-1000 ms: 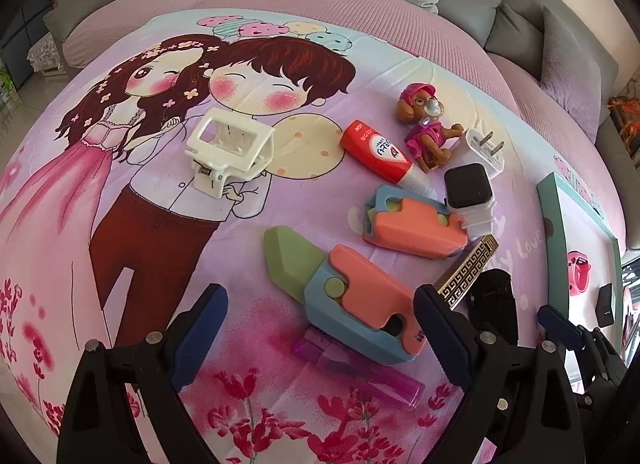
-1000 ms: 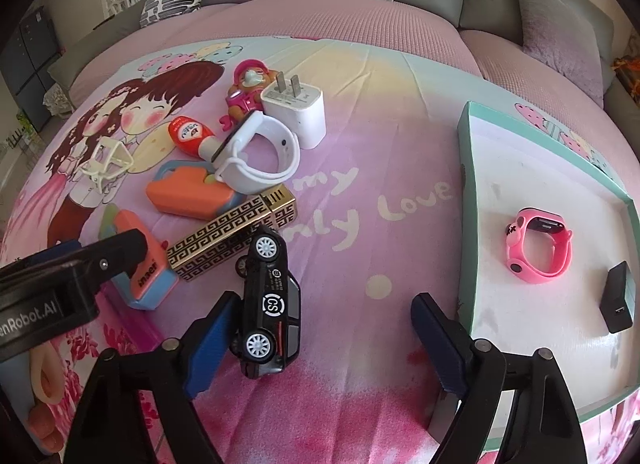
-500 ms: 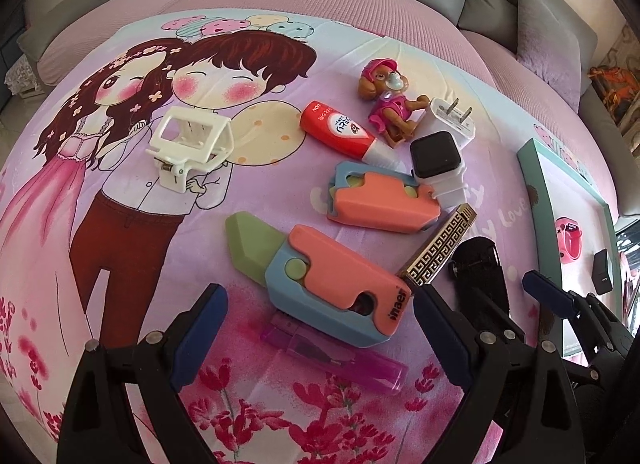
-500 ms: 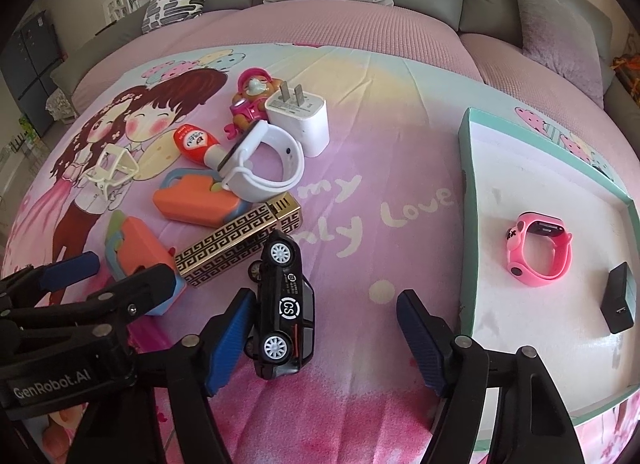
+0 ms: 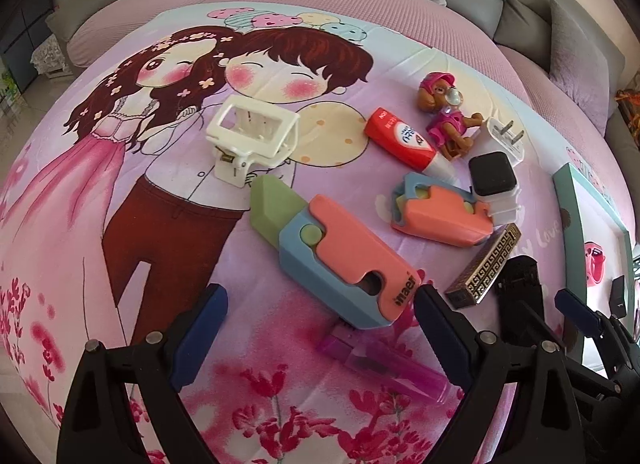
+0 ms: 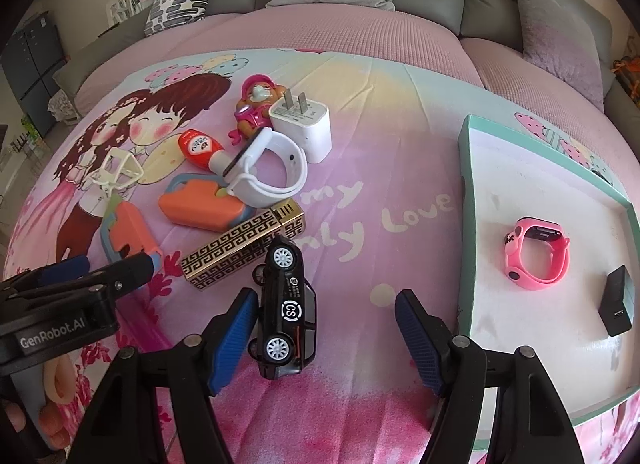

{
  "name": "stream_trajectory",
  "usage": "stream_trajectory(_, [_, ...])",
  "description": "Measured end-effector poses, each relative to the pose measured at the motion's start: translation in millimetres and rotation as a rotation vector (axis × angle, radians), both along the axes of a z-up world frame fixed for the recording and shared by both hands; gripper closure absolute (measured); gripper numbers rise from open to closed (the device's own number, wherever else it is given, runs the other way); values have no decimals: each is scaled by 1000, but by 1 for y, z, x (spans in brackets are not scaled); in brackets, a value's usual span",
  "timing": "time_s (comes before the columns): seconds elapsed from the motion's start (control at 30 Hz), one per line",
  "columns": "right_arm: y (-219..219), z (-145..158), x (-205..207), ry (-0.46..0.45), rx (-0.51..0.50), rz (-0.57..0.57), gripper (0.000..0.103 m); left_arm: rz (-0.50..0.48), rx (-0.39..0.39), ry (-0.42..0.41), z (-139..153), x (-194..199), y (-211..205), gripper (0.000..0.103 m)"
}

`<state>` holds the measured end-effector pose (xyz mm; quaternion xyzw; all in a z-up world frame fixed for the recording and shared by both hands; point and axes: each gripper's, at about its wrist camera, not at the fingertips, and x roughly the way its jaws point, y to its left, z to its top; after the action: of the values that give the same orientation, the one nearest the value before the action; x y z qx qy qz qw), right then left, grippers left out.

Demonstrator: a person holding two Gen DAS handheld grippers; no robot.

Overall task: Organize rigid objects
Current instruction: 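Close the right tool around the black toy car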

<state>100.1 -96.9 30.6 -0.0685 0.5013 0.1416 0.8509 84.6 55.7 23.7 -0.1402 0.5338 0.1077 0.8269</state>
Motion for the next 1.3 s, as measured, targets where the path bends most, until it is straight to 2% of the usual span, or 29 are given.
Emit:
stream_trajectory(0.2, [5,-1,-1,3,1,17,40,19,-11,-9,-1,-2,9,9])
stream_trajectory(0.57, [8,-5,0,9,7,22,40,31,77,-37,-17,26,11,9])
stream_trajectory(0.83, [11,-8,1,15,14,27,40,71,98,-90,-21,33,20,9])
stream_trajectory(0.9, [11,-9,1,15,16,28,48,71,98,-97,-20,32,22,9])
stream_trajectory(1.03, [12,-9,2,15,20,27,49,72,87,-111,-17,26,22,10])
stream_trajectory(1.1, [12,-9,2,13,23,28,57,70,80,-118,-16,24,22,10])
stream_trajectory(1.13, [12,-9,2,13,30,28,59,68,77,-120,-15,23,22,14])
stream_trajectory(1.17, [12,-9,3,14,40,28,64,63,82,-123,-14,23,21,26])
stream_trajectory(1.2, [12,-8,3,17,51,28,71,61,100,-126,-12,22,19,29])
stream_trajectory(1.3, [10,-8,3,22,68,30,71,52,92,-130,-12,22,18,29])
